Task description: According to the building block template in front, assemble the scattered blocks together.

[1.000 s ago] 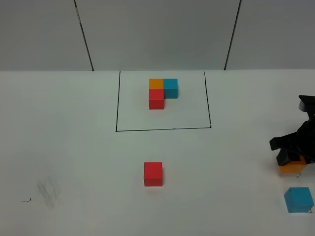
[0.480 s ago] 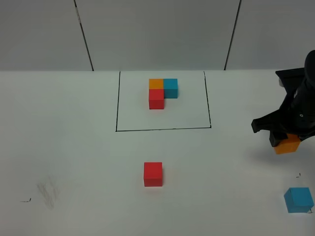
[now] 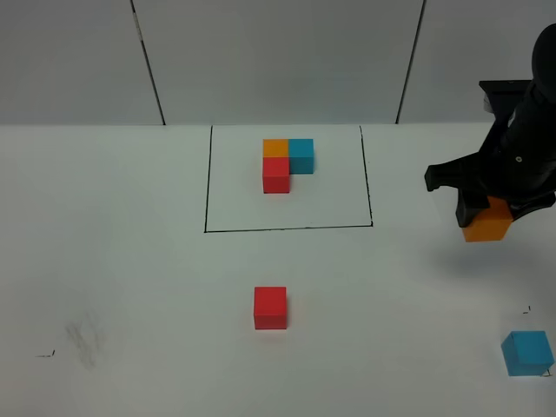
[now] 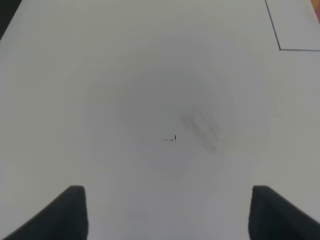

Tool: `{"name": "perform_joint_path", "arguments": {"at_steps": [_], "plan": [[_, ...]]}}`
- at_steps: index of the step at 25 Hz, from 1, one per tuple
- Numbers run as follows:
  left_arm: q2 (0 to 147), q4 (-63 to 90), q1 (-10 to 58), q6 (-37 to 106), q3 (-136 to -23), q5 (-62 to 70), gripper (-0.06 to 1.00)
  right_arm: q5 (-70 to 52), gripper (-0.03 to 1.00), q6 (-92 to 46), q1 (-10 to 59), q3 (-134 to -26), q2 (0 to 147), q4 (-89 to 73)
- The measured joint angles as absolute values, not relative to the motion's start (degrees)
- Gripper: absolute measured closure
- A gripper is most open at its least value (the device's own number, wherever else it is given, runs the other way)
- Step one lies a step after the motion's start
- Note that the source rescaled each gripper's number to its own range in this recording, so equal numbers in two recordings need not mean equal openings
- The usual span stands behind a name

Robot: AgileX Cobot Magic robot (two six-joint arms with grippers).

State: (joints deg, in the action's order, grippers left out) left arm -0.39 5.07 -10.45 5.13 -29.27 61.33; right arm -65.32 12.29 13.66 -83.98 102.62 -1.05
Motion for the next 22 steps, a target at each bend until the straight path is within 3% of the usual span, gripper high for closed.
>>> {"name": "perform_joint_path", "arguments": {"at_steps": [22], "plan": [[-0.4,5.1,-10.4,5.2,-29.3,61.3,0.34,-63.3,0.96,16.1,27.2,-89.9,106.9,-2.7]]}}
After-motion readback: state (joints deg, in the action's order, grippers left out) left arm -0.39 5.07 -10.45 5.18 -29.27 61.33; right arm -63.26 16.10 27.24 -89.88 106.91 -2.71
